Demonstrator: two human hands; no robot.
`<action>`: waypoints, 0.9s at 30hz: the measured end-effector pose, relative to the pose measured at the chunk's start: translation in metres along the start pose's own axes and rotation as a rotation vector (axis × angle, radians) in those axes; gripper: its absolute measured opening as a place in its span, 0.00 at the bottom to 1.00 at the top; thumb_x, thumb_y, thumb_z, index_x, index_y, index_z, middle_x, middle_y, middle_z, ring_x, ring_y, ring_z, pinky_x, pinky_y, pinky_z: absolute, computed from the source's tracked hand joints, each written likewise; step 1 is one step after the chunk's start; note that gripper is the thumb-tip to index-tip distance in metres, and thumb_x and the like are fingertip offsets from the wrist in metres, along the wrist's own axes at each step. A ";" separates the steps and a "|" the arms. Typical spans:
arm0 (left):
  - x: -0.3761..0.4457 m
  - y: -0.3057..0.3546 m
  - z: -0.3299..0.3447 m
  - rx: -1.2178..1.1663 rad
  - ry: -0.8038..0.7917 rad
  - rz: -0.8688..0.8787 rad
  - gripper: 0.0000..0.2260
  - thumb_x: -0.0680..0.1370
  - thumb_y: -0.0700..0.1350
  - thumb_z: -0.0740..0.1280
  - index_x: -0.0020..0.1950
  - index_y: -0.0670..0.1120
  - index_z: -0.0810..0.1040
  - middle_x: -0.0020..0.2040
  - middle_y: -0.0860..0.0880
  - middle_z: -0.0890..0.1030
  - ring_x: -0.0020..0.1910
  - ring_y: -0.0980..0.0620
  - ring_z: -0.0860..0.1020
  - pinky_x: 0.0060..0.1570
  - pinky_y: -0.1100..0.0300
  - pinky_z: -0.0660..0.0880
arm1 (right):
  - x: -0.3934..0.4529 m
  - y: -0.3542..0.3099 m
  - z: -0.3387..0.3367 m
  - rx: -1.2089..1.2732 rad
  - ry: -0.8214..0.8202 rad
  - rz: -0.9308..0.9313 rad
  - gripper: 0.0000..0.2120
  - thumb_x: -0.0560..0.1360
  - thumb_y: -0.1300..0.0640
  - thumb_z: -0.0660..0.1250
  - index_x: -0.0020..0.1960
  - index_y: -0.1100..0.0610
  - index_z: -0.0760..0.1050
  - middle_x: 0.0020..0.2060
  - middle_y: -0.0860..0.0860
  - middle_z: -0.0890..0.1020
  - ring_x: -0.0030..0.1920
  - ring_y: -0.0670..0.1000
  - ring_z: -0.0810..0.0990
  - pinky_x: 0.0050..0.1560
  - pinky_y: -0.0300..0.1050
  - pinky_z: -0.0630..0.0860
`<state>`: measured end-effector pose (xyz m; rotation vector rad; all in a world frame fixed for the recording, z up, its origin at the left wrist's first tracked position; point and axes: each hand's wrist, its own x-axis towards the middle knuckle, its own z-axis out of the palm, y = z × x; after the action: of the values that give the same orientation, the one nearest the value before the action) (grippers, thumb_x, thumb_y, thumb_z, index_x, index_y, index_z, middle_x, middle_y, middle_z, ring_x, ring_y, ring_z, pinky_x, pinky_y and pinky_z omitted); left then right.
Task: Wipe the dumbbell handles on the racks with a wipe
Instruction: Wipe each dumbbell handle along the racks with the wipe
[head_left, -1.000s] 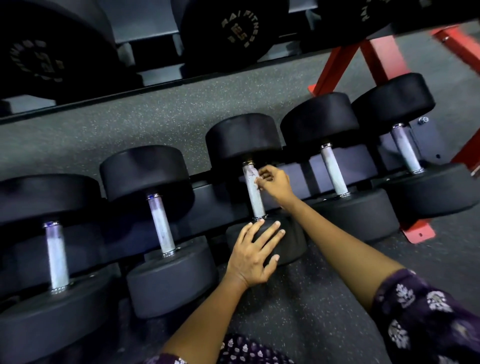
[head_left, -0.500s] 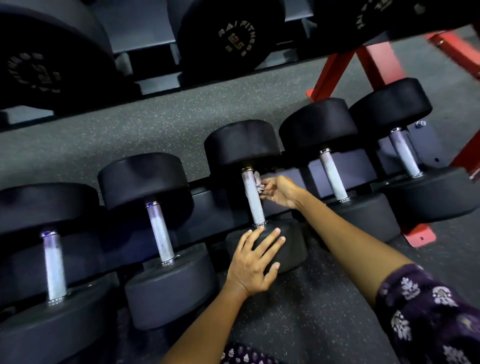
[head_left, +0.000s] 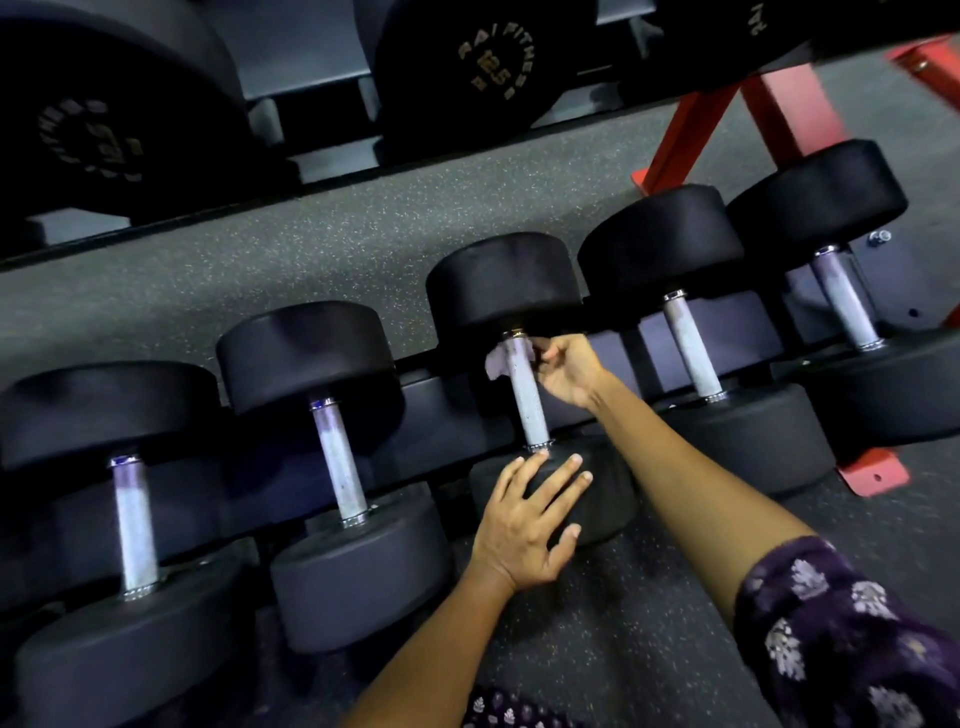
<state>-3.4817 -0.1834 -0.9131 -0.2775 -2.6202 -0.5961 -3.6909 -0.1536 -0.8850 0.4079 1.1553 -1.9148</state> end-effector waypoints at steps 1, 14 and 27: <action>0.000 0.000 0.001 -0.004 -0.002 0.001 0.21 0.82 0.53 0.50 0.71 0.48 0.69 0.72 0.50 0.68 0.67 0.42 0.68 0.70 0.49 0.60 | -0.001 0.002 0.007 -0.010 0.030 0.014 0.12 0.58 0.66 0.57 0.40 0.64 0.72 0.39 0.58 0.75 0.39 0.55 0.74 0.39 0.46 0.79; -0.001 0.000 0.001 0.011 0.010 0.013 0.21 0.80 0.52 0.54 0.71 0.48 0.68 0.72 0.50 0.68 0.67 0.42 0.68 0.68 0.48 0.62 | 0.018 0.006 -0.010 -0.090 0.163 0.056 0.12 0.80 0.65 0.53 0.41 0.61 0.71 0.22 0.52 0.78 0.23 0.46 0.78 0.29 0.37 0.78; -0.001 0.001 0.000 0.008 -0.005 0.005 0.21 0.82 0.53 0.50 0.71 0.48 0.69 0.72 0.50 0.67 0.67 0.42 0.68 0.71 0.50 0.58 | 0.012 -0.020 -0.009 -0.283 0.134 -0.038 0.16 0.80 0.69 0.49 0.38 0.59 0.69 0.26 0.52 0.78 0.25 0.46 0.78 0.35 0.40 0.77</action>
<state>-3.4805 -0.1824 -0.9128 -0.2839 -2.6249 -0.5841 -3.7148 -0.1472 -0.8863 0.3646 1.5079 -1.7433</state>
